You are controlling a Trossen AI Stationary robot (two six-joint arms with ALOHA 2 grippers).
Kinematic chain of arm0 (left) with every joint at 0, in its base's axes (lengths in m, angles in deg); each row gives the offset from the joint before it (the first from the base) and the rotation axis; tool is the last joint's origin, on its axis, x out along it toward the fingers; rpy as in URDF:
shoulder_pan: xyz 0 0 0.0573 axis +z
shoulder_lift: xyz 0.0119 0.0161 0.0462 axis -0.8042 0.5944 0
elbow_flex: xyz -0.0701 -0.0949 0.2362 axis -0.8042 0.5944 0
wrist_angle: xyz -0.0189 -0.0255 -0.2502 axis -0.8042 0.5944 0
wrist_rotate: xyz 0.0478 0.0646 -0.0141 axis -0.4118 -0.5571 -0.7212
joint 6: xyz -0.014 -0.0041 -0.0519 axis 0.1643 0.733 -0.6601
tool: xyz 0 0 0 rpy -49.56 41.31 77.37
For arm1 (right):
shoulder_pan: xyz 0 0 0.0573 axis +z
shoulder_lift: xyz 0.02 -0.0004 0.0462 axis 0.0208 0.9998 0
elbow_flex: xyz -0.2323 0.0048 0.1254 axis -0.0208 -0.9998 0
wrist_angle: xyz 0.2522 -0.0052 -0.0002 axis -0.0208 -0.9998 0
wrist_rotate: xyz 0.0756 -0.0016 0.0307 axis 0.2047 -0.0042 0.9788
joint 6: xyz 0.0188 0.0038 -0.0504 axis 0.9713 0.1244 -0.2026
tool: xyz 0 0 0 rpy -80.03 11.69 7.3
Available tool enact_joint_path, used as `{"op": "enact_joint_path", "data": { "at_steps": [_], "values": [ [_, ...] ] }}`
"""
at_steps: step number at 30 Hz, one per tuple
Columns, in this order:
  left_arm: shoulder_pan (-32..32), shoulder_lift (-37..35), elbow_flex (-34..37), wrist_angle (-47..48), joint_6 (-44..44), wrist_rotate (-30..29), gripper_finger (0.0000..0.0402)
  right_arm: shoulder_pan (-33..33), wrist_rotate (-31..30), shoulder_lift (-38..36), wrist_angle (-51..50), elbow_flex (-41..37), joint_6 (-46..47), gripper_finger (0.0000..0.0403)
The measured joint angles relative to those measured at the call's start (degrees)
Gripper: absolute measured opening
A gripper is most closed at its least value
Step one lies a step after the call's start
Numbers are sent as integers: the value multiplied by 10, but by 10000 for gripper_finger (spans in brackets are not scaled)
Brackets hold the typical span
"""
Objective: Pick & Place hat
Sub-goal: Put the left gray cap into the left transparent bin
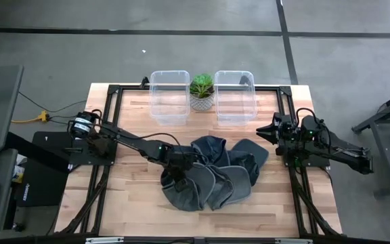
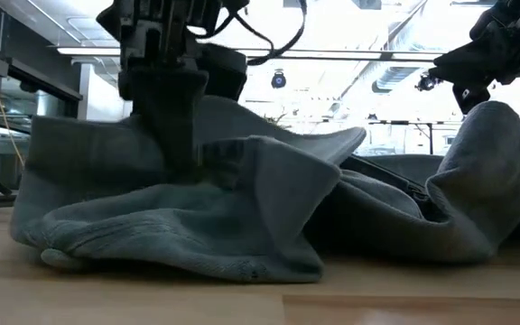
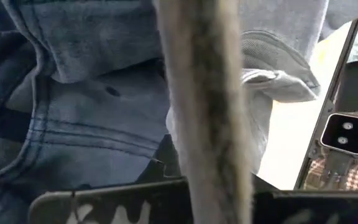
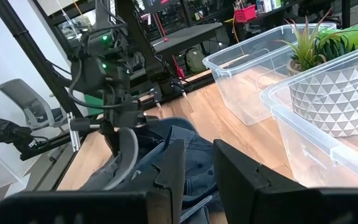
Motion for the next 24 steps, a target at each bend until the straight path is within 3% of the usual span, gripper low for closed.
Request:
{"op": "enact_joint_path", "data": {
  "at_steps": [13,24],
  "values": [
    [-18,-29,-181,221,58,-21,0,0,0,0,-1,0,0,78],
    [-23,-40,-338,378,90,-168,0,0,0,0,-2,0,0,78]
  ]
}}
